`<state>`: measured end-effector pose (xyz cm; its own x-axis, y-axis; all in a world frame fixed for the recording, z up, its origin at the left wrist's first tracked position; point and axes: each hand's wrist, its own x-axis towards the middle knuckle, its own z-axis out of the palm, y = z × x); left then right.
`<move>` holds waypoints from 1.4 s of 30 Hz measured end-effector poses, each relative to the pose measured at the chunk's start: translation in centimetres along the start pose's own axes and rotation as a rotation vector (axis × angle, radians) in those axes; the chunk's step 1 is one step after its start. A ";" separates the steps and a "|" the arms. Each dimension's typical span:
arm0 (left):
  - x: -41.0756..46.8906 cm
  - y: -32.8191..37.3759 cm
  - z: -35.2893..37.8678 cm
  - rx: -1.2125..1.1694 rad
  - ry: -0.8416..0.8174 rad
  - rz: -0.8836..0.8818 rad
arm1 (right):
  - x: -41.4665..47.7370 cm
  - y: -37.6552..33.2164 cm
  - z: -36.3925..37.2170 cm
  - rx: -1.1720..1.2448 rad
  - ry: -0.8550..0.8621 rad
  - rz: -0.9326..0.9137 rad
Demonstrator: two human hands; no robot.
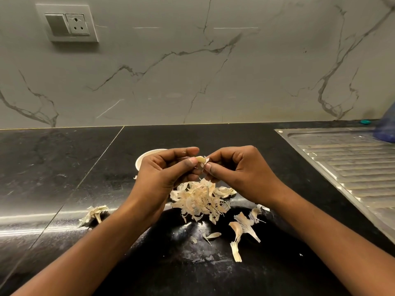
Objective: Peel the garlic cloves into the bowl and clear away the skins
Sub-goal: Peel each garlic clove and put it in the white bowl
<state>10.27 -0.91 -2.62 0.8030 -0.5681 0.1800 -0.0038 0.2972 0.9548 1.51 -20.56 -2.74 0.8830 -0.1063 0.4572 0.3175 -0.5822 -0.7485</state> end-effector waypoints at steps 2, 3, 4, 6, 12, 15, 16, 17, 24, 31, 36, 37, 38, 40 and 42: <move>0.0 -0.1 0.0 0.044 -0.006 0.021 | -0.1 0.0 0.0 -0.046 0.023 -0.035; 0.0 -0.2 0.0 0.061 -0.007 0.029 | -0.1 0.0 0.0 -0.062 0.036 -0.047; 0.0 -0.3 0.1 0.073 -0.008 0.033 | 0.0 -0.1 0.0 -0.075 0.046 -0.058; 0.0 -0.3 0.0 0.093 -0.016 0.037 | 0.0 0.0 0.0 -0.092 0.056 -0.075; 0.1 -0.3 -0.3 0.127 -0.056 0.004 | -0.2 -0.1 0.2 -0.089 0.070 -0.111; 0.3 0.0 -0.4 0.009 -0.073 -0.109 | -0.3 -0.3 0.1 -0.019 0.063 -0.082; 0.4 0.0 -0.5 -0.035 -0.081 -0.150 | -0.3 -0.4 0.1 0.002 0.062 -0.080; 0.4 0.0 -0.5 -0.072 -0.094 -0.185 | -0.3 -0.5 0.2 0.020 0.061 -0.082; 0.3 0.3 -0.3 -0.208 -0.136 -0.277 | -0.3 -0.9 -0.4 0.237 0.022 0.028; -0.4 0.3 -0.1 0.173 -0.089 0.006 | -0.1 -1.0 -0.5 0.355 -0.004 0.156; -0.5 -0.4 -0.1 0.477 -0.003 0.300 | 0.0 -0.9 -0.7 0.329 -0.027 0.172; -0.4 -0.5 -0.2 0.497 -0.015 0.315 | 0.0 -0.9 -0.7 0.325 -0.036 0.172; -0.3 -0.6 -0.2 0.501 -0.034 0.320 | 0.1 -0.9 -0.7 0.322 -0.046 0.173; -0.2 -0.6 -0.3 0.493 -0.069 0.315 | 0.1 -0.9 -0.7 0.313 -0.061 0.176; -0.2 -0.6 -0.2 0.468 -0.098 0.296 | 0.0 -0.9 -0.9 0.305 -0.076 0.179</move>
<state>10.22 -0.80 -3.27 0.6681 -0.5877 0.4564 -0.5028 0.0957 0.8591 0.97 -20.76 -1.68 0.9535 -0.1185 0.2772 0.2335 -0.2915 -0.9277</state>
